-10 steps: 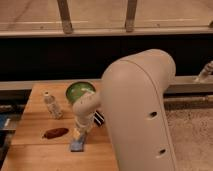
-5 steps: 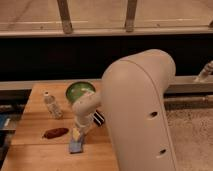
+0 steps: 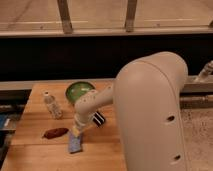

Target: Place the white sponge in the ceramic cup

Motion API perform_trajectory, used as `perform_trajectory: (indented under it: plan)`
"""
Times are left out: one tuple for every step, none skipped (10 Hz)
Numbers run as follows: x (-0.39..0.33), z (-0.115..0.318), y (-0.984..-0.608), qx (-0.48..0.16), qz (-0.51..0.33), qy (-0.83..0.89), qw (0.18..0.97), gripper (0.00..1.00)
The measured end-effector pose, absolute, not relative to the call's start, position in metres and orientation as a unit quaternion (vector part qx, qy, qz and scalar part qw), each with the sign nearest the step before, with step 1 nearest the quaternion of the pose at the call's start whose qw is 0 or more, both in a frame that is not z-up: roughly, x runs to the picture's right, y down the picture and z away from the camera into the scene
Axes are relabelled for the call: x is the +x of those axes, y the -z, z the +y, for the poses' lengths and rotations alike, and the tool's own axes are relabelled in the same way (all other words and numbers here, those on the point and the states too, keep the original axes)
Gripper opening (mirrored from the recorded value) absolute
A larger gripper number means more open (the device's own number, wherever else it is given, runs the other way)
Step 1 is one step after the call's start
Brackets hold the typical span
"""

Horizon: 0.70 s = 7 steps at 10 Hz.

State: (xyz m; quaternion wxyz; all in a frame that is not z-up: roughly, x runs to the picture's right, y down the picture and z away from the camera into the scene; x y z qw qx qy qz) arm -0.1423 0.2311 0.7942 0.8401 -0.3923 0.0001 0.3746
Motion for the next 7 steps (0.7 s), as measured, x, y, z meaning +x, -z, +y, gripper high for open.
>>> perform_trajectory:
  plan:
    - [-0.142, 0.229, -0.793, -0.39, -0.003, -0.375, 0.841, 0.0]
    - [-0.141, 0.225, -0.791, -0.386, -0.008, -0.376, 0.842, 0.0]
    - [-0.139, 0.218, -0.786, -0.378, -0.01, -0.381, 0.844, 0.0]
    - [-0.133, 0.208, -0.784, -0.368, -0.009, -0.387, 0.845, 0.0]
    - [-0.125, 0.195, -0.782, -0.356, -0.007, -0.394, 0.847, 0.0]
    - [-0.116, 0.181, -0.78, -0.344, -0.006, -0.402, 0.848, 0.0]
    - [-0.107, 0.165, -0.779, -0.333, -0.004, -0.412, 0.848, 0.0]
